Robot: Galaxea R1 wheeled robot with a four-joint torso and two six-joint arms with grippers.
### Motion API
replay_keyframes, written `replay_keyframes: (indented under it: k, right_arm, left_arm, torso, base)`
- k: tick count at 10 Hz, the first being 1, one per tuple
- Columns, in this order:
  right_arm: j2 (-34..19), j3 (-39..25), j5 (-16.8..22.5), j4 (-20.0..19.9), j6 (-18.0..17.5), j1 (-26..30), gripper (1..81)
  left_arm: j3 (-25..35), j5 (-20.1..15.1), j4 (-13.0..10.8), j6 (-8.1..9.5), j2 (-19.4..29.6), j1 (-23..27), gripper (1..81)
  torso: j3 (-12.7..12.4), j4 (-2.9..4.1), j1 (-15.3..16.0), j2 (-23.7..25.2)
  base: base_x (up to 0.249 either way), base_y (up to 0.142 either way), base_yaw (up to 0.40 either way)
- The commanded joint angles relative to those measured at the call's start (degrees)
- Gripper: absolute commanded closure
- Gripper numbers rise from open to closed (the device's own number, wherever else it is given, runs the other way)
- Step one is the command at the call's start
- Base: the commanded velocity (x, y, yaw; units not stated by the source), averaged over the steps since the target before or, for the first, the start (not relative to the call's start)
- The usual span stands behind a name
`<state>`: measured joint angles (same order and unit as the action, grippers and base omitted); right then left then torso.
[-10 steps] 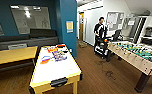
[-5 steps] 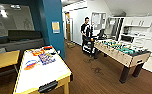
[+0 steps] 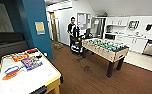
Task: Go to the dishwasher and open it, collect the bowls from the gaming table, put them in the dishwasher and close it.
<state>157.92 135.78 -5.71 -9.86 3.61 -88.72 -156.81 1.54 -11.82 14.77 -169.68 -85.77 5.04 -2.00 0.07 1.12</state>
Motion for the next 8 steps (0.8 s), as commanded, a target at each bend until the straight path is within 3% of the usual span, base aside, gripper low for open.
replay_keyframes:
  k: [1,8]
  right_arm:
    - [-1.0,0.0,3.77,0.72,0.26,2.54,81.1]
    - [0.67,1.85,3.77,0.81,0.26,2.19,81.1]
  left_arm:
    - [-0.26,-2.94,0.14,-0.1,0.57,2.32,81.1]
    - [-0.26,-3.03,0.22,-0.1,0.22,2.49,81.1]
  torso:
    - [0.0,0.0,0.0,0.0]
    - [0.0,0.0,0.0,0.0]
  base:
    - [0.0,0.0,-0.388]
    - [0.0,0.0,-0.388]
